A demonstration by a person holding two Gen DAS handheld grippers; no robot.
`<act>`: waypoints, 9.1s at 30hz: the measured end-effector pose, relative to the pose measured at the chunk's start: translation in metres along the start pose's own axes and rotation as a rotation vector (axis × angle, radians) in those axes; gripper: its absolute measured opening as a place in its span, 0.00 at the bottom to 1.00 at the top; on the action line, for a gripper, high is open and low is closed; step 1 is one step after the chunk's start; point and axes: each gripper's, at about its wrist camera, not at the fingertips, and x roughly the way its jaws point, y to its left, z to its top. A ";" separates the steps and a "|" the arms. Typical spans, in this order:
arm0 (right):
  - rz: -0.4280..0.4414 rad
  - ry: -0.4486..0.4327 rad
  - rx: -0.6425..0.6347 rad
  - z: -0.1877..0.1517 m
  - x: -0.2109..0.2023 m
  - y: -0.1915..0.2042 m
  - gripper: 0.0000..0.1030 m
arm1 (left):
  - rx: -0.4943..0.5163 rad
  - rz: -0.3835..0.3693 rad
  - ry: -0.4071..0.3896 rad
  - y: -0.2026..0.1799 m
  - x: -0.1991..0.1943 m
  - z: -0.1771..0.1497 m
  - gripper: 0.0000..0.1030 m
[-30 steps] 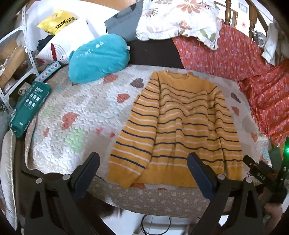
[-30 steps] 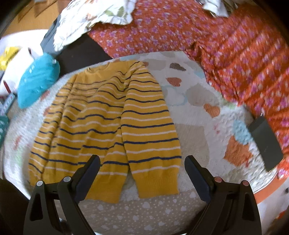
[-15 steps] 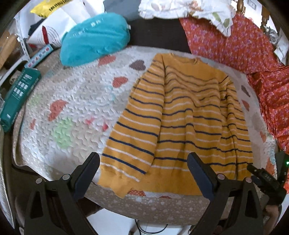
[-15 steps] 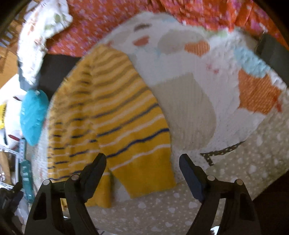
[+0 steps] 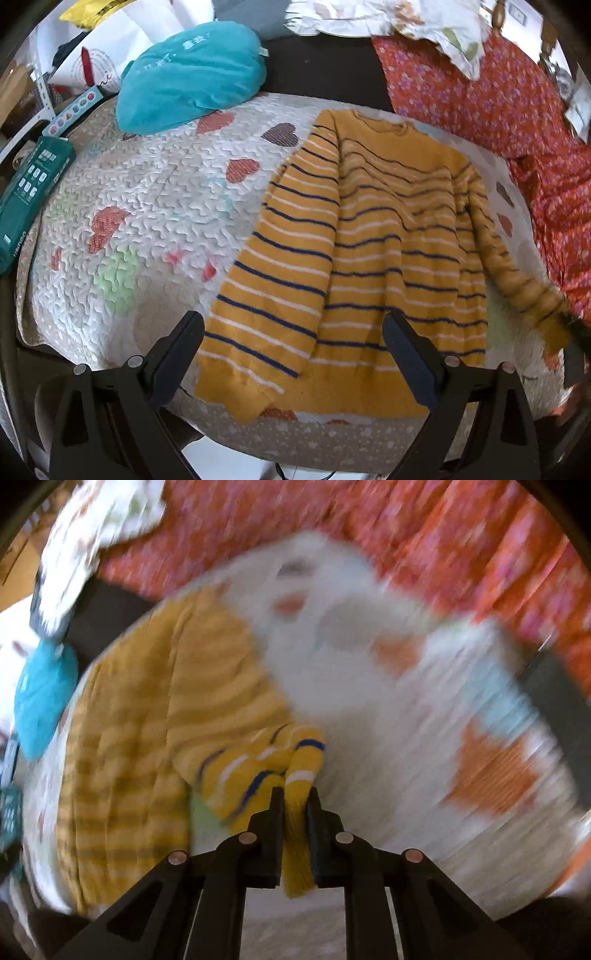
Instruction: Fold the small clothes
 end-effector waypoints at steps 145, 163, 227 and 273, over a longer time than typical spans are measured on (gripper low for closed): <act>0.829 -0.090 -0.708 0.050 -0.109 0.558 0.10 | -0.731 0.179 -0.044 0.281 0.100 0.085 0.94; -0.162 0.066 -0.240 0.150 0.156 0.210 0.19 | -0.477 0.151 0.005 0.193 0.134 0.112 0.94; 0.442 0.414 0.048 -0.166 0.004 0.011 0.28 | -0.165 -0.173 0.214 0.072 -0.017 -0.111 0.34; 0.431 0.184 -0.557 -0.018 0.150 0.445 0.27 | -0.476 0.018 0.068 0.182 0.151 0.108 0.50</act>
